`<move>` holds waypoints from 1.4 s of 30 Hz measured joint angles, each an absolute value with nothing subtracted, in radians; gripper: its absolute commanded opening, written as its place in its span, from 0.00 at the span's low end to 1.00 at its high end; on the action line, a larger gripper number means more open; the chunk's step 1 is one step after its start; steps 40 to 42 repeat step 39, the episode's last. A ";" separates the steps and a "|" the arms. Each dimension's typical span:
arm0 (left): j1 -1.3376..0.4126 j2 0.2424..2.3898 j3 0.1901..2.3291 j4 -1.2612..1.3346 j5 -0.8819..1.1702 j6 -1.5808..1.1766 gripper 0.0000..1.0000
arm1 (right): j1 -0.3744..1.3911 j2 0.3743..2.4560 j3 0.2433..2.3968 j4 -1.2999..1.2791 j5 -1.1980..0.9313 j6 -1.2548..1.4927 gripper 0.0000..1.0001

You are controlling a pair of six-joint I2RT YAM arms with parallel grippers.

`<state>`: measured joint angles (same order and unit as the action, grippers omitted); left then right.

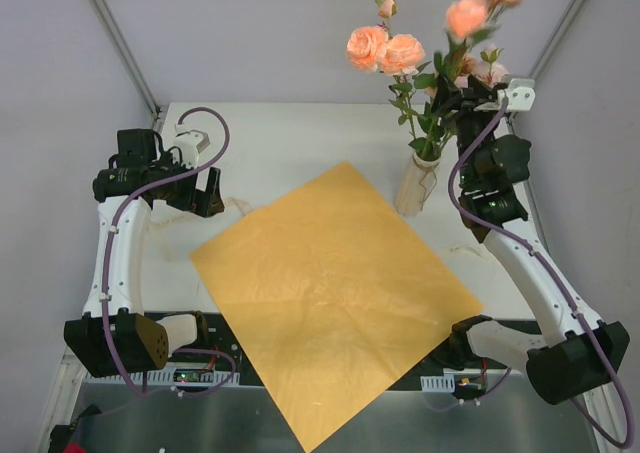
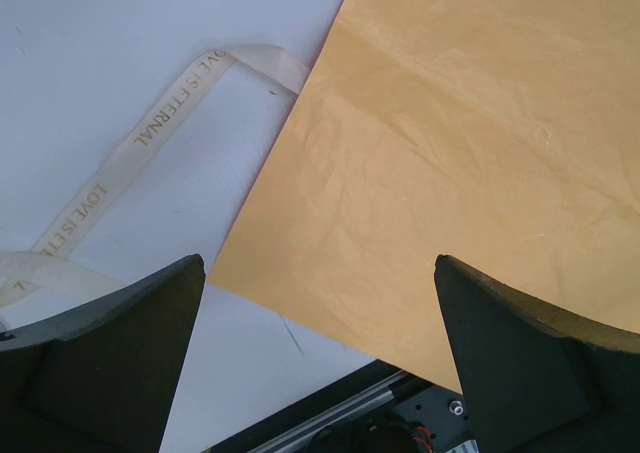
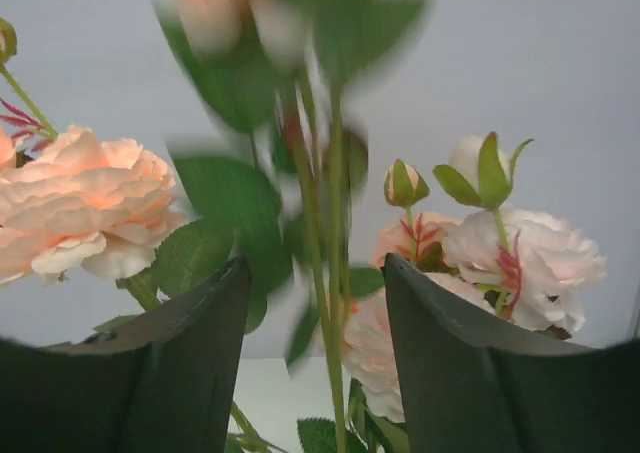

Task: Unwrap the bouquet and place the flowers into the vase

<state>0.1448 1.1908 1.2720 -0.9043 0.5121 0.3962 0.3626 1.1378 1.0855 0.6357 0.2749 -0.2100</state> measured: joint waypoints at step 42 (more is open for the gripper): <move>0.144 1.161 1.293 -0.913 0.595 0.321 0.99 | 0.485 0.921 1.184 -0.499 0.115 -0.026 0.96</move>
